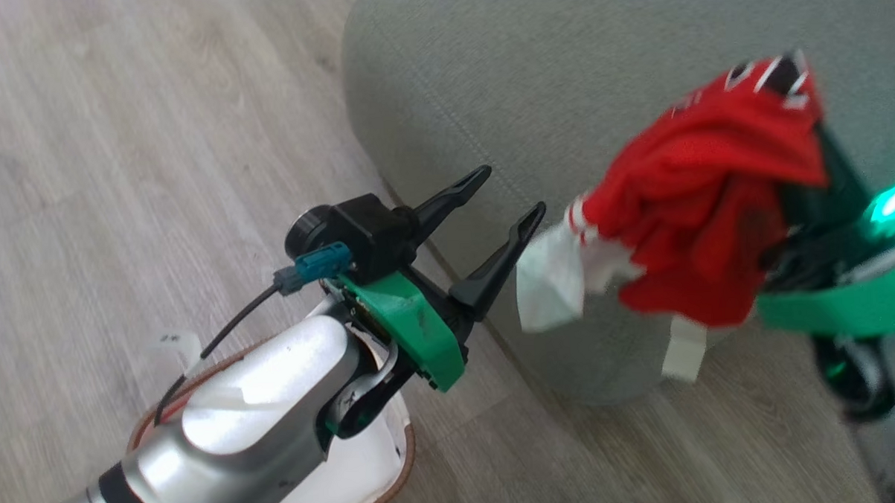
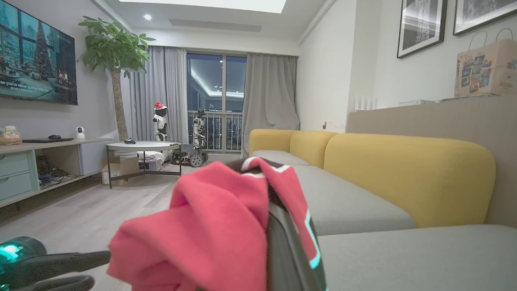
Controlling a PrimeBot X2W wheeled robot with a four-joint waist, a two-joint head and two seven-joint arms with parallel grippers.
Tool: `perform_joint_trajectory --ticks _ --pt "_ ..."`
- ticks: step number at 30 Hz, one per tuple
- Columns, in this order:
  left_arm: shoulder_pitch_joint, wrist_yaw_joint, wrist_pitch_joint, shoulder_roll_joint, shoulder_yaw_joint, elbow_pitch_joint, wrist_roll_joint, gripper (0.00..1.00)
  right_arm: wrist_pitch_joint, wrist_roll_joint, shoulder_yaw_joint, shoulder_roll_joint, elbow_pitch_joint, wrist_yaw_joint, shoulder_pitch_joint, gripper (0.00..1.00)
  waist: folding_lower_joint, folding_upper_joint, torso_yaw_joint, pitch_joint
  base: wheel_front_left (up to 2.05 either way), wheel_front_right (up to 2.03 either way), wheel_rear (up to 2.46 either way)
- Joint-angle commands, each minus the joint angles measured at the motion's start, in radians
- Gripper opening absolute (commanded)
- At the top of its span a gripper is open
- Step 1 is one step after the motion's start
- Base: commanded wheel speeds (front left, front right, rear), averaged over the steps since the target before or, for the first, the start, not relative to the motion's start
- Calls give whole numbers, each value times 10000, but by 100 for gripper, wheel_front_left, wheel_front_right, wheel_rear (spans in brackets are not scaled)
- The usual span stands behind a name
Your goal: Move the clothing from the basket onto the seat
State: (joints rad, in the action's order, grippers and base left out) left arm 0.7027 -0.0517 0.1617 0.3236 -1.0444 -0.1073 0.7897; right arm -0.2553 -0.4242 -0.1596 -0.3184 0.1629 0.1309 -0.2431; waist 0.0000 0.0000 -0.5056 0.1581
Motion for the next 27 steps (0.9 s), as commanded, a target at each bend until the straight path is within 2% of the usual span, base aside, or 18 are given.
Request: perform_joint_trajectory --ticks 1,7,15,22,27 --pt "656 33 -54 222 362 309 -97 100 -65 -150 31 -513 125 -2 -713 0 0 0 268 263 0 0 0" --pt "892 44 -198 290 366 441 -151 100 -65 -606 233 -1296 -621 -2 -1856 0 0 0 662 786 0 0 0" --pt "1605 32 -652 421 409 820 -349 100 -36 -1378 553 -2671 -2353 -2 -3961 0 0 0 1317 2188 0 0 0" --pt "2303 115 -824 394 418 1156 -645 100 -48 -1910 1155 -3815 -4078 -2 -5186 0 0 0 1935 3352 0 0 0" --pt "2717 183 -998 386 364 1322 -833 100 -57 -1798 1398 -4185 -5298 -2 -5931 0 0 0 2264 4029 0 0 0"
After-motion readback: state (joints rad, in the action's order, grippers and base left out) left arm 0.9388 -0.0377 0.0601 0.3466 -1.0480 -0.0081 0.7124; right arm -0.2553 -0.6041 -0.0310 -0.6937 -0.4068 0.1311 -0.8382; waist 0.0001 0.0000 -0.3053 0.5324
